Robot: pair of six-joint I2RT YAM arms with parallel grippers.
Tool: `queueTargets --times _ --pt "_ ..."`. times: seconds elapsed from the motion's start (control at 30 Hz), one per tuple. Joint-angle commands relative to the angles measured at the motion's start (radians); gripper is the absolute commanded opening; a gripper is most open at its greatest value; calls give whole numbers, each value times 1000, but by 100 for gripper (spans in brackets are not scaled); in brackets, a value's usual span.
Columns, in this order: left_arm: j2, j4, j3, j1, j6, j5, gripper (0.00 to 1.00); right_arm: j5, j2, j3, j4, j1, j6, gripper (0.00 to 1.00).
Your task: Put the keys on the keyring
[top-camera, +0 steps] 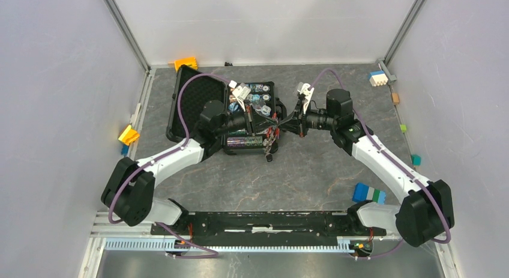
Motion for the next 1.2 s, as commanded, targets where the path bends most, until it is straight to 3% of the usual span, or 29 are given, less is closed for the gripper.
queueTargets --times 0.0,0.43,1.17 --pt "11 97 22 -1 -104 -14 2 -17 12 10 80 3 46 0" --pt "28 122 0 38 -230 -73 2 28 12 9 53 3 7 2" --pt "37 136 -19 51 -278 -121 2 -64 51 11 111 4 82 1"
